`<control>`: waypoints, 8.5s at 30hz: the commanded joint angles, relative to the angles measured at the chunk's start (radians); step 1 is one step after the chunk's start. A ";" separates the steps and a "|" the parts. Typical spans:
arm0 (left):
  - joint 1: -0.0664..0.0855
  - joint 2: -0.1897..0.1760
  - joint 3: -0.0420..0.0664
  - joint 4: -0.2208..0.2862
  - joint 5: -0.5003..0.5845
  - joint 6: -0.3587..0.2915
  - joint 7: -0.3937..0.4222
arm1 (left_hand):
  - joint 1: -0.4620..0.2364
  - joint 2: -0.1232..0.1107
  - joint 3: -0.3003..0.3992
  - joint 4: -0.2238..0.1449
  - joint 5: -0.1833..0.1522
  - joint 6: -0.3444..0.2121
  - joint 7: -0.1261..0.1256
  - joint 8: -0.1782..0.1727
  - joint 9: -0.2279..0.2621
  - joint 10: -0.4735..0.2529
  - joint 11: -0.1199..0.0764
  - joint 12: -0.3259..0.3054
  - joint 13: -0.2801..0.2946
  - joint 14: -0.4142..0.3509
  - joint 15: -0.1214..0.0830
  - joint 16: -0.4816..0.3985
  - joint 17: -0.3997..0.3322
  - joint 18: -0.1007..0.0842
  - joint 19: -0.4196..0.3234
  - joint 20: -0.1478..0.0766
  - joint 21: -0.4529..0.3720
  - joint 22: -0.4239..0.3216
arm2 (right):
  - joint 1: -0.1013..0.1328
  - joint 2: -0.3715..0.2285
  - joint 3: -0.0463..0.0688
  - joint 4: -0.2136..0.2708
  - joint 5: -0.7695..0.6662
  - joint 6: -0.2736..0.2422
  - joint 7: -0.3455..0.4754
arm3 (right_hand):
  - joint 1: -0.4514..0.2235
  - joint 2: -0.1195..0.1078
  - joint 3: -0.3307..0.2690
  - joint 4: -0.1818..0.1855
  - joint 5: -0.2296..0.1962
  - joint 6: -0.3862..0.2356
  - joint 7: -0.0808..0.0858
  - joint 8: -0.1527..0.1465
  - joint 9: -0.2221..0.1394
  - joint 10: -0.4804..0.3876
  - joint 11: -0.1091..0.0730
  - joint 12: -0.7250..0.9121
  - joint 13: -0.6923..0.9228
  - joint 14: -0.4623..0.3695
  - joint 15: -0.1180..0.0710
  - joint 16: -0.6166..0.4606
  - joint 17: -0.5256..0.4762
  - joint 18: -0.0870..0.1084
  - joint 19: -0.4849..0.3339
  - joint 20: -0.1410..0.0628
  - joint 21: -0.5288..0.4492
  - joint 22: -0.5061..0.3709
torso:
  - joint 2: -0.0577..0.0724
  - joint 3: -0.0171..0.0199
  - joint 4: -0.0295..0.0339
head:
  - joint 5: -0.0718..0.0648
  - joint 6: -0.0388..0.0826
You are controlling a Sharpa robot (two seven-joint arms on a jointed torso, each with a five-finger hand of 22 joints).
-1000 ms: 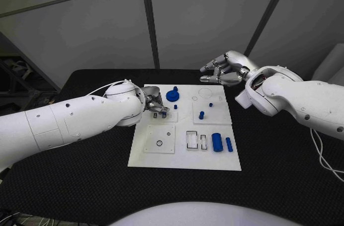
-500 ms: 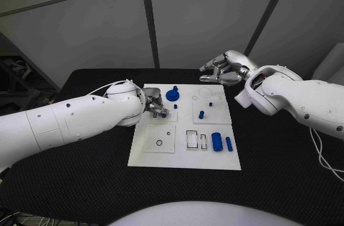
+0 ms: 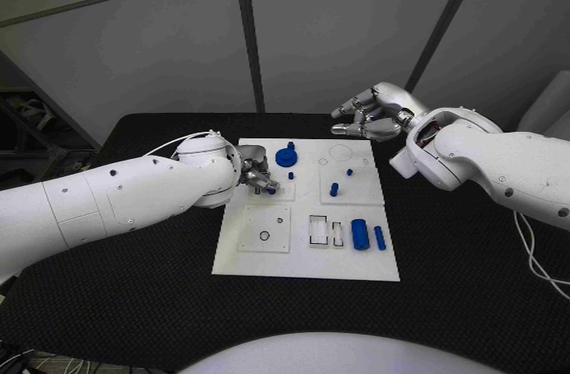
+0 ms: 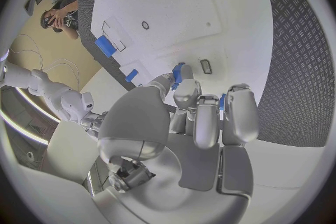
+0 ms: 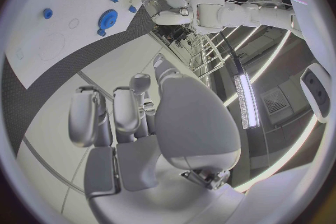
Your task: Assemble the parts on the task board
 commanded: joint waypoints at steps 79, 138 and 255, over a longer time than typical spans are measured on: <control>0.000 0.044 -0.001 -0.059 0.052 0.096 -0.028 | -0.022 -0.022 0.219 -0.181 0.037 0.048 -0.012 -0.026 0.018 0.053 -0.010 0.033 0.038 0.084 -0.015 0.031 0.167 -0.004 0.009 -0.013 0.008 0.025 | 0.002 0.001 0.001 0.002 -0.002 0.000 0.012 | -0.007 0.003 -0.004 0.002 0.004 0.006 0.000 -0.006 -0.001 0.006 -0.003 0.005 -0.001 0.013 0.002 -0.008 0.000 0.003 0.010 0.001 0.004 0.041 | 0.000 0.0003 -0.0007 | 0.000 -0.012; 0.000 0.052 -0.001 -0.063 0.070 0.140 -0.029 | 0.001 -0.042 0.220 -0.149 0.103 0.092 -0.021 -0.050 0.046 0.078 -0.017 0.076 0.073 0.091 -0.015 0.058 0.202 -0.009 0.021 -0.013 0.018 0.058 | 0.002 -0.001 0.001 0.004 -0.003 0.001 0.010 | -0.008 0.003 -0.004 0.002 0.004 0.006 0.000 -0.006 -0.001 0.006 -0.003 0.006 -0.001 0.013 0.002 -0.008 0.000 0.003 0.010 0.001 0.004 0.041 | 0.000 0.0006 -0.0004 | 0.003 -0.020; 0.000 0.038 0.048 -0.091 0.139 0.067 -0.027 | -0.110 -0.123 -0.128 0.183 -0.341 0.108 -0.023 -0.080 0.054 0.069 -0.015 0.012 0.065 0.081 -0.023 0.034 0.164 0.003 -0.010 -0.021 -0.026 0.023 | 0.002 -0.008 0.000 0.001 -0.003 -0.003 0.006 | -0.032 0.005 -0.012 0.019 0.004 0.006 0.001 -0.006 -0.002 0.004 -0.003 0.003 -0.008 0.014 0.002 -0.016 -0.003 0.004 0.010 0.000 -0.003 0.037 | -0.001 0.0005 -0.0002 | 0.004 -0.011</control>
